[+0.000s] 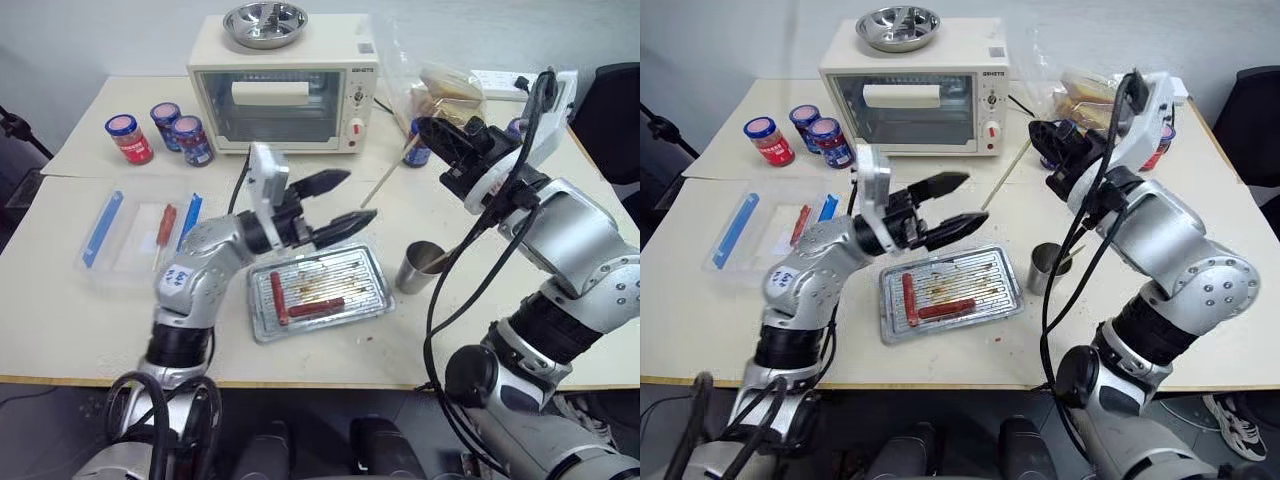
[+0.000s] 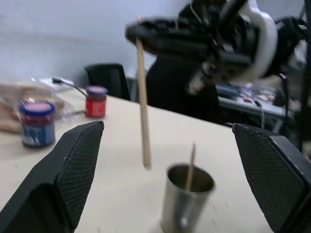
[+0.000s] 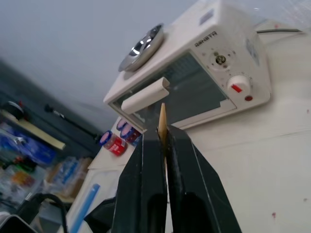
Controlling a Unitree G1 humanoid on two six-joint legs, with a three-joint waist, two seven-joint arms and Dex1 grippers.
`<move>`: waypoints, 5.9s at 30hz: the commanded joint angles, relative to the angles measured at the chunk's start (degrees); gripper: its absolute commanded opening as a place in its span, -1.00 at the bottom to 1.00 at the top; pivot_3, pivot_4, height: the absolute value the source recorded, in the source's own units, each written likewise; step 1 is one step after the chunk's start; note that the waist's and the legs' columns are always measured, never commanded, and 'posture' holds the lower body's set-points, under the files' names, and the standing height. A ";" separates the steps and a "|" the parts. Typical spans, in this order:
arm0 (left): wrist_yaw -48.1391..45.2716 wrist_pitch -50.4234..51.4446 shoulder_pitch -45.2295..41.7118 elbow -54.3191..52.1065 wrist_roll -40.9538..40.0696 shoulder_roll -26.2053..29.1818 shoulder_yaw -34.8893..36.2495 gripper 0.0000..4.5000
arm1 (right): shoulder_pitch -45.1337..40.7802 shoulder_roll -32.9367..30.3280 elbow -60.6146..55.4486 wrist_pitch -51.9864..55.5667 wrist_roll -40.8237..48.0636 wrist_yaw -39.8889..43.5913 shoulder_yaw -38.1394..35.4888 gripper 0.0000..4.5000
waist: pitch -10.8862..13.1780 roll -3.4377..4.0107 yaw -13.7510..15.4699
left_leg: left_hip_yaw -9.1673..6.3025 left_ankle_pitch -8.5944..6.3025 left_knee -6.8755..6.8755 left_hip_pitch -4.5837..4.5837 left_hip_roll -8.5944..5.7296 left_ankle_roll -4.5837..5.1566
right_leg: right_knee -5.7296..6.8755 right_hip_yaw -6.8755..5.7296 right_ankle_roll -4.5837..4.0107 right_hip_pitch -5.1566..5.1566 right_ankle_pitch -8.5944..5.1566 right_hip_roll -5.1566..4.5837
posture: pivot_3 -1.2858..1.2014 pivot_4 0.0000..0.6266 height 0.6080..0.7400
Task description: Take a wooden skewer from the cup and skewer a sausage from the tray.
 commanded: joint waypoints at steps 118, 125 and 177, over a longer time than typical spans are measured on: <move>-17.33 20.04 25.49 -18.61 -18.32 45.69 27.72 -1.00 | 1.14 -25.13 6.96 -22.27 -84.56 93.34 71.22 0.32 | 0.06 0.09 -0.09 | -0.16 0.16 -0.08 -0.57 0.03 -0.11 | -0.13 -0.10 0.00 -0.77 0.02 -0.01 | 0.03 -0.52 1.00; -17.18 19.58 25.02 -18.28 -18.39 45.69 27.11 -1.00 | 2.68 -24.24 7.36 -22.27 -85.79 95.04 70.44 -0.13 | 0.05 0.08 -0.07 | -0.16 0.16 -0.06 -0.56 0.03 -0.11 | -0.11 -0.10 0.00 -0.77 0.02 -0.02 | 0.03 -0.52 1.00; -30.99 10.16 4.40 -2.46 -9.35 39.70 4.73 -1.00 | -5.63 -44.28 -12.25 7.89 -59.07 111.00 41.79 -0.84 | 0.01 0.02 0.43 | -0.27 0.07 0.44 -0.88 -0.10 0.04 | 0.02 -0.25 0.00 -0.82 0.02 -0.08 | 0.03 -0.52 1.00</move>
